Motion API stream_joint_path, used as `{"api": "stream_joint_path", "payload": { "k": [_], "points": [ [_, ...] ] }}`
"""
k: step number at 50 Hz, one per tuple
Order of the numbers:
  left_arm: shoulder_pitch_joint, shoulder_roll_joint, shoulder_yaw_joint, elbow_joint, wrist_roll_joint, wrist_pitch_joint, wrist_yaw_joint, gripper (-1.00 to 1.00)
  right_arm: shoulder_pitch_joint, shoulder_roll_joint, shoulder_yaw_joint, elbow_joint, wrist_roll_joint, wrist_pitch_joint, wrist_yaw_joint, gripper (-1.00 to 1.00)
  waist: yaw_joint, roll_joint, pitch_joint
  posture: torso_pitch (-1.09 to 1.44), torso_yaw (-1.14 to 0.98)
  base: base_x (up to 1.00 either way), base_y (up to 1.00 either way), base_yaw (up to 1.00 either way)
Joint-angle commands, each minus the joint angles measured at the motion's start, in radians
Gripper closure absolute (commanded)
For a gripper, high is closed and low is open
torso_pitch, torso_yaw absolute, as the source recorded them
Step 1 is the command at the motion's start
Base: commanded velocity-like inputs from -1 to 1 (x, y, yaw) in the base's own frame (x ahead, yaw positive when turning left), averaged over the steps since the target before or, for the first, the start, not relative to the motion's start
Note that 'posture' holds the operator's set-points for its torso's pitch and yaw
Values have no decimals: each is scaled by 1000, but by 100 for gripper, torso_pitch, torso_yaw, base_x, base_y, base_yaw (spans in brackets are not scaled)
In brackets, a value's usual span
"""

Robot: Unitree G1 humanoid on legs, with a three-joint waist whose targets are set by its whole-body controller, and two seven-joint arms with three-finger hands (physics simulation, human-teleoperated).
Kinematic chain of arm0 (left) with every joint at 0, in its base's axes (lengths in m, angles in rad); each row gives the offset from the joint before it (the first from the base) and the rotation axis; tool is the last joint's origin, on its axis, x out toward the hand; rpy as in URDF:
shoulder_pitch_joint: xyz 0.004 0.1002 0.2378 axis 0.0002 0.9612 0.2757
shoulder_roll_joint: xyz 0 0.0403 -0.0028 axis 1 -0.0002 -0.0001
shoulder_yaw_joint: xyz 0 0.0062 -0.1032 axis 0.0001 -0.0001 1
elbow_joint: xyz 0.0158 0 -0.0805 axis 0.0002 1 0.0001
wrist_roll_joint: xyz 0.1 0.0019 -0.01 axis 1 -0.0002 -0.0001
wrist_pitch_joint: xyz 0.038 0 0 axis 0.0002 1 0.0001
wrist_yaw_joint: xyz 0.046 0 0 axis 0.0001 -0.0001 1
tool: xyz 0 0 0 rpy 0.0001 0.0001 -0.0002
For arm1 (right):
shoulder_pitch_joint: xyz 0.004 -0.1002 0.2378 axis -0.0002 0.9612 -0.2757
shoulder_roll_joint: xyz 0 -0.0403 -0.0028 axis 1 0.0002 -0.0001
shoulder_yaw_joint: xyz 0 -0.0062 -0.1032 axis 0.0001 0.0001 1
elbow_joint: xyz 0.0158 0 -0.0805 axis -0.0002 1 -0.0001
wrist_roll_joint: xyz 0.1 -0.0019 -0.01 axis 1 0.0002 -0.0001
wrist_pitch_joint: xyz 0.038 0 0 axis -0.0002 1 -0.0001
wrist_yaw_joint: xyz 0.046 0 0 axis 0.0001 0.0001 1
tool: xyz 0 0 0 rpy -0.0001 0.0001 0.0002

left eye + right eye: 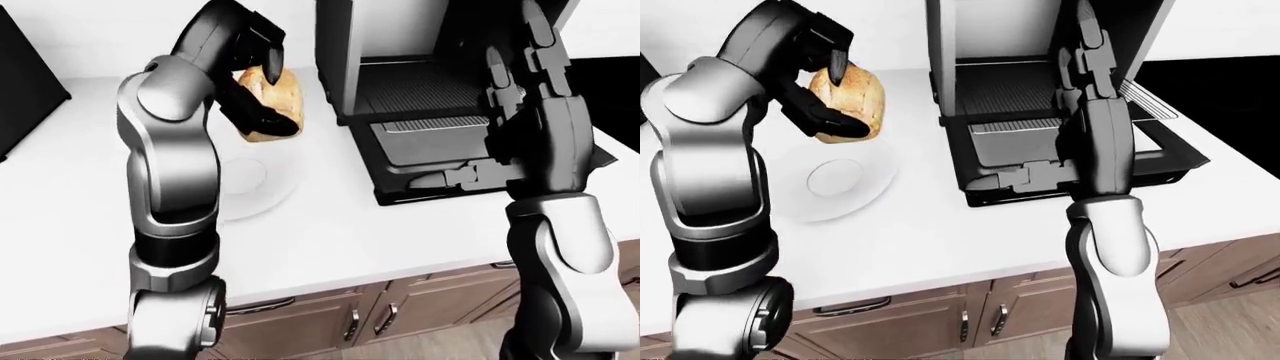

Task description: Place the bread on the rack of the toaster oven.

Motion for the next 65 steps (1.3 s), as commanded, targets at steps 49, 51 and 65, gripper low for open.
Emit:
{"api": "stream_joint_path", "payload": {
  "k": [49,51,65],
  "points": [
    [-377,-270,-89,405,-27,-224,111,100,63,-140,-213,-191,177,84,-81,-100,-73,-37,-19,0,-16,0,0,0],
    [-390,-275,-88,432,-35,-237,121,100,64,-139,-216,-192,179,83,-80,-100,-81,-37,-20,0,-17,0,0,0],
    [-457,-307,-88,605,-91,-329,195,100,103,-110,-200,-171,152,28,-69,-100,-153,-35,-30,0,-24,0,0,0]
  ]
}}
